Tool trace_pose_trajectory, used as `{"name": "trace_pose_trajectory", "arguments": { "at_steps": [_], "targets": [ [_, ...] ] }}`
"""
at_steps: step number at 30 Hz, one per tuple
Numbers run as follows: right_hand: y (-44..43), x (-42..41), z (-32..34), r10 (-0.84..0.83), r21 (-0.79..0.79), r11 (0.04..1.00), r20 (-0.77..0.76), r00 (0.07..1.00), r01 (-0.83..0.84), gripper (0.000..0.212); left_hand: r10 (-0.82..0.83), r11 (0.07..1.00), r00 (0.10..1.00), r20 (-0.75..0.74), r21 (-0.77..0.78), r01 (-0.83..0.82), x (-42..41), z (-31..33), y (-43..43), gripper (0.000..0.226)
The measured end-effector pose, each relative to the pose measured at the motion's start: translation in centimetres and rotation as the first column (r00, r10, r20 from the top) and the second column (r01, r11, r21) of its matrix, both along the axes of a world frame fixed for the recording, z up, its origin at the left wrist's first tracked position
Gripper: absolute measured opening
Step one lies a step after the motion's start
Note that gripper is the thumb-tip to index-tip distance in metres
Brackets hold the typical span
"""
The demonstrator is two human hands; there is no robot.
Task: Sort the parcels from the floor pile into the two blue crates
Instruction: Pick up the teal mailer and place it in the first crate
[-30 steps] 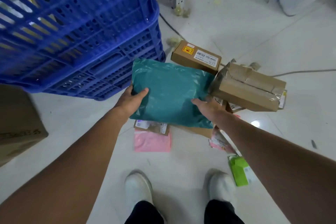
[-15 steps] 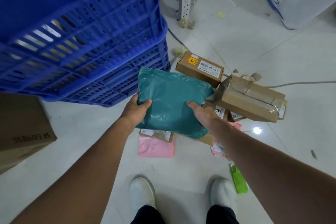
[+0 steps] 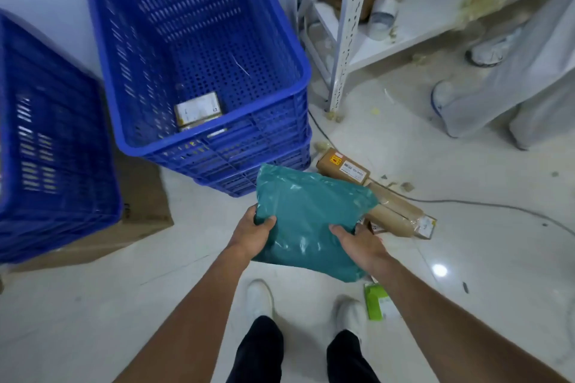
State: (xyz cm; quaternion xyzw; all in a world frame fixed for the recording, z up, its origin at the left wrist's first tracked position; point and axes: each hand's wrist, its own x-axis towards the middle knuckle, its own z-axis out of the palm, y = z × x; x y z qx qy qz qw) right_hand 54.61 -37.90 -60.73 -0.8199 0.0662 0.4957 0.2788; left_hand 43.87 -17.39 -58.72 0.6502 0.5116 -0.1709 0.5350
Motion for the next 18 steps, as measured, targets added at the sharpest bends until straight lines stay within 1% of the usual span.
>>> {"name": "trace_pose_trajectory", "arguments": {
  "at_steps": [3,6,8,12,15,18],
  "targets": [
    [-1.0,-0.8,7.2,0.078,0.004,0.997,0.014,0.997,-0.078,0.075,0.052,0.999,0.998,0.042,0.001,-0.052,-1.8,7.2,-1.3,0.043],
    [-1.6,-1.7,13.6,0.125,0.024,0.992,0.07,0.99,-0.127,0.073,0.13,0.991,0.989,0.076,-0.018,-0.129,-4.0,13.7,-2.4,0.043],
    [-1.9,-2.5,17.4,0.166,0.037,0.985,0.105,0.981,-0.171,0.075,0.188,0.982,0.977,0.102,-0.03,-0.185,-5.5,17.5,-3.2,0.042],
    [-2.1,-4.1,22.8,0.215,0.099,0.967,0.192,0.958,-0.237,0.084,0.331,0.944,0.928,0.17,-0.067,-0.324,-8.9,23.0,-4.5,0.038],
    [-1.6,-5.3,25.7,0.291,0.054,0.945,0.312,0.905,-0.322,0.09,0.439,0.898,0.866,0.238,-0.097,-0.429,-11.3,25.9,-5.0,0.037],
    [-0.6,-6.7,28.3,0.337,0.035,0.922,0.423,0.841,-0.386,0.085,0.534,0.845,0.804,0.262,-0.148,-0.514,-13.1,28.0,-4.4,0.031]
  ]
}}
